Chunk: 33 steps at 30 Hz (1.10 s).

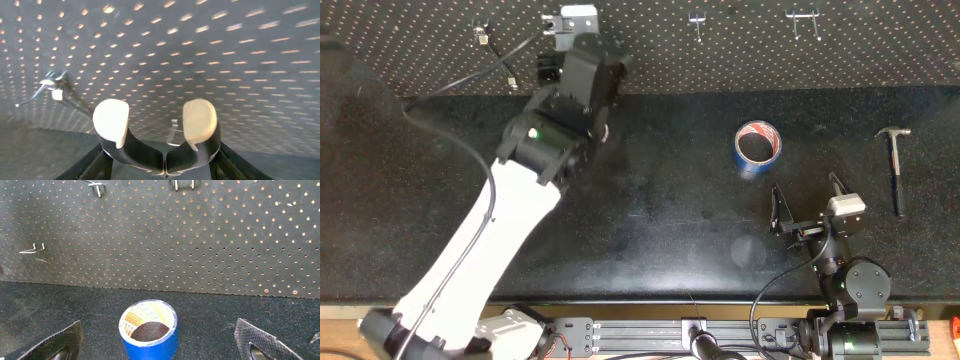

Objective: Place Tools Onto Pegboard

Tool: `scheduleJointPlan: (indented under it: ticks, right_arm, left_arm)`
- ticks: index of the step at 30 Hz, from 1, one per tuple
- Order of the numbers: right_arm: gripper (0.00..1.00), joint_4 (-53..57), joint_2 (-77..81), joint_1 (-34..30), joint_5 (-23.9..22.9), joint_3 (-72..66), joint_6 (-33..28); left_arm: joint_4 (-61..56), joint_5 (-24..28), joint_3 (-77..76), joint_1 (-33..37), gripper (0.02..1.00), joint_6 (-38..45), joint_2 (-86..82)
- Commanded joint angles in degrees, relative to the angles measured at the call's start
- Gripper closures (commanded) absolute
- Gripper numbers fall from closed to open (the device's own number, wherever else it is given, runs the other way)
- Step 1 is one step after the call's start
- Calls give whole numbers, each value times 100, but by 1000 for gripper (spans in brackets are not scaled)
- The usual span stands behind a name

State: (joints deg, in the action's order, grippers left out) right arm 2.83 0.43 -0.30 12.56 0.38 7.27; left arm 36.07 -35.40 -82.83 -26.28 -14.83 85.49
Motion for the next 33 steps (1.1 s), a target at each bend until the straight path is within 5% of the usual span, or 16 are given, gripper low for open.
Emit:
scheduleJointPlan:
  ticks: [1,10,33]
  right_arm:
    - [14,33,-37,-4,11,-15,63]
    - [14,33,-37,-4,11,-15,63]
    - [12,33,-37,-4,11,-15,63]
  left_arm:
    - [-859,531,229,638,991,190,83]
    - [-2085,1390,367,671,991,354,590]
    - [-1506,1510,385,684,989,356,1165]
